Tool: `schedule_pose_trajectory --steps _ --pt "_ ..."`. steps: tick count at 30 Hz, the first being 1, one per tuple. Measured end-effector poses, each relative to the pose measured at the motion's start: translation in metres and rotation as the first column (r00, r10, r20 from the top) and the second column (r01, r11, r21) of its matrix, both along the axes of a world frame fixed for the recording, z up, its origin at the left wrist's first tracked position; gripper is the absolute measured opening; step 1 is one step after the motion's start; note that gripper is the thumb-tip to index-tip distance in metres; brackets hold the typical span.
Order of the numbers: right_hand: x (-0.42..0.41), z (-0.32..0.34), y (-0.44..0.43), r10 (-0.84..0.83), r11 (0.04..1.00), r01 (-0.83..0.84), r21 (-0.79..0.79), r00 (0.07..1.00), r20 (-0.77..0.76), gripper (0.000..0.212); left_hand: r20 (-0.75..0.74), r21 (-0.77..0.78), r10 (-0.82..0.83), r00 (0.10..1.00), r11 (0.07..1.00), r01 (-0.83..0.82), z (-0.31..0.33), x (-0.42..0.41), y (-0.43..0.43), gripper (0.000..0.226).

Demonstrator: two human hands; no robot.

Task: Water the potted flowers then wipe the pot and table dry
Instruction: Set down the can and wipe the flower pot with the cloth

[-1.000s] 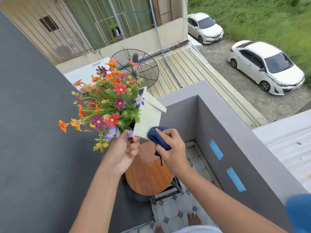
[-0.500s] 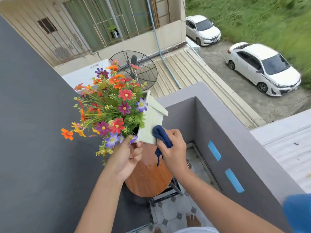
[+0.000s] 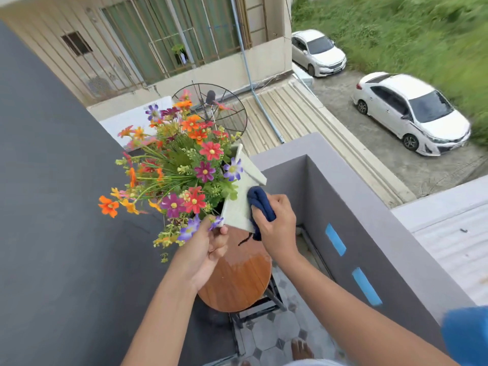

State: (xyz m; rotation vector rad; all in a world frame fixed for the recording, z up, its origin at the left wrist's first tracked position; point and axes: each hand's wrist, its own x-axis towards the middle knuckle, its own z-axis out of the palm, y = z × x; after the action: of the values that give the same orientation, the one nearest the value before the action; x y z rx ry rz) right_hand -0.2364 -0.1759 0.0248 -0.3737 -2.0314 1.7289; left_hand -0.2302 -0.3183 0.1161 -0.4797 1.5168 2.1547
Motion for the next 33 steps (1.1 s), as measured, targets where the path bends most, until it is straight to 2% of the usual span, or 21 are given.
schedule_pose_trajectory --steps 5,7,9,12,15,18,23,26,29,33 --pt "0.004 0.049 -0.016 0.011 0.998 -0.023 -0.055 0.978 -0.21 0.021 -0.011 -0.086 -0.034 0.999 0.996 0.033 -0.004 0.006 0.007 0.022" --pt "-0.006 0.072 -0.01 -0.058 0.993 0.03 -0.111 0.966 -0.252 0.034 -0.011 -0.094 -0.056 0.998 0.994 0.054 -0.007 0.014 0.012 0.025" --pt "-0.021 0.078 0.004 -0.135 0.987 0.107 -0.121 0.956 -0.259 0.035 -0.015 -0.08 -0.051 0.999 0.996 0.049 -0.006 0.021 0.014 0.029" --pt "-0.039 0.056 0.024 -0.174 0.984 0.168 -0.055 0.976 -0.134 0.03 -0.016 -0.028 -0.023 1.0 0.999 0.023 -0.003 0.024 0.014 0.034" --pt "-0.036 0.016 0.029 -0.143 0.982 0.151 -0.112 0.987 0.073 0.022 -0.024 -0.043 -0.003 1.0 0.999 0.002 -0.007 0.023 0.006 0.033" --pt "-0.027 -0.005 0.024 -0.119 0.984 0.136 -0.111 0.982 0.15 0.029 -0.026 -0.048 -0.012 1.0 0.999 0.011 -0.007 0.021 -0.001 0.031" --pt "-0.031 0.033 0.017 -0.12 0.987 0.123 -0.102 0.992 0.038 0.027 0.004 -0.079 -0.024 1.0 0.997 0.025 -0.009 0.024 0.005 0.032" --pt "-0.034 0.063 0.01 -0.074 0.997 0.07 -0.041 0.994 -0.084 0.04 -0.021 -0.083 -0.011 1.0 0.997 0.009 -0.011 0.021 0.01 0.032" --pt "-0.021 0.065 0.001 -0.029 1.0 0.029 0.003 0.993 -0.115 0.046 -0.014 -0.085 0.017 1.0 0.996 -0.018 -0.007 0.01 0.015 0.032" --pt "0.022 0.028 -0.021 0.127 0.986 -0.1 0.136 0.971 -0.204 0.021 -0.054 -0.066 0.074 0.996 0.995 -0.078 -0.001 -0.006 0.009 0.029"
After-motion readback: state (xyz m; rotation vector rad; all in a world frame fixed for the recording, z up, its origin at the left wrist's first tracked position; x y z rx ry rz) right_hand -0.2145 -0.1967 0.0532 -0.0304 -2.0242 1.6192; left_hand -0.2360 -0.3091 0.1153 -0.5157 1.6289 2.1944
